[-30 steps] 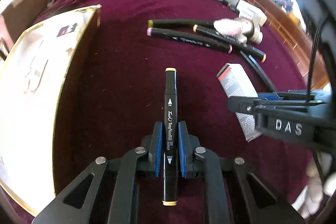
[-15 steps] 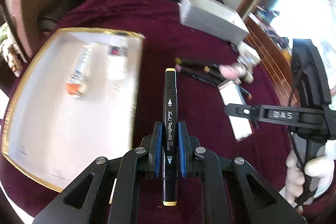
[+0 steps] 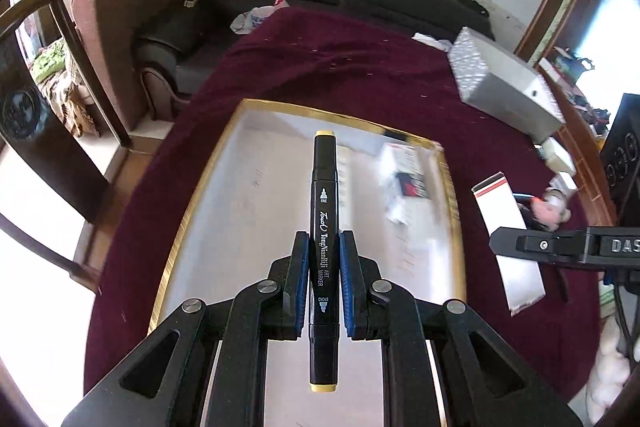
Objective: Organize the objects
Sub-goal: 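Lower the marker and the red-labelled box into the tray and open both grippers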
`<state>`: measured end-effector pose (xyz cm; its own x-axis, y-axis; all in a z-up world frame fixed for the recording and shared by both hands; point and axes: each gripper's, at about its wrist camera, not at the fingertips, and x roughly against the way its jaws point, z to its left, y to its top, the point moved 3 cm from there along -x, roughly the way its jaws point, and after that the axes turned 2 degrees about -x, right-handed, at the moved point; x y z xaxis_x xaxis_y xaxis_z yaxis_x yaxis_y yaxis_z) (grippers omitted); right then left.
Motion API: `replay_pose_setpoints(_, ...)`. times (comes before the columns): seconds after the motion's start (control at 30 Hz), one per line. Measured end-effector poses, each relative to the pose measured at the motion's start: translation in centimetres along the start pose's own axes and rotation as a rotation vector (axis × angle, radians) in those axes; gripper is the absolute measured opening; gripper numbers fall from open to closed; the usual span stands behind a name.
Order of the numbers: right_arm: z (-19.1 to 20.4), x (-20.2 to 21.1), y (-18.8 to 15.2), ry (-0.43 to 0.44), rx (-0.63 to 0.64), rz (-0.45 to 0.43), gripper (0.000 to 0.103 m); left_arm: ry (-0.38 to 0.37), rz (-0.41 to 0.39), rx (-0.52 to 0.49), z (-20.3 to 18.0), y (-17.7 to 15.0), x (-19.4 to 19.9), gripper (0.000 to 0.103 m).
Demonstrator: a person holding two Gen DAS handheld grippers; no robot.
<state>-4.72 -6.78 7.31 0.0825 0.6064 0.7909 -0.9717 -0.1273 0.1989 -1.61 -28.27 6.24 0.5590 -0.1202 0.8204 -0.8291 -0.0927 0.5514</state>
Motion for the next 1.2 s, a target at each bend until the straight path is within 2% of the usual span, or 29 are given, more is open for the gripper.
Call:
replay_pose_setpoints(0.23,2.7,-6.6,2.4,0.029,-0.077,0.049,0.026,0.007,0.056,0.008,2.5,1.0,-4.4,0.012)
replay_pose_setpoints(0.43,3.1,-9.2,4.0,-0.051,-0.068,0.039,0.026,0.004,0.078,0.001,3.5,1.7,-6.6,0.012)
replay_pose_setpoints(0.9,3.1,-10.8,5.3,-0.160,-0.032,0.020,0.026,0.041,0.093,-0.003,4.2,1.9,-8.7,0.012)
replay_pose_setpoints(1.2,3.4,-11.1,5.3,-0.163,-0.018,0.024,0.026,0.066,0.075,-0.011,4.7,2.4,-7.6,0.015)
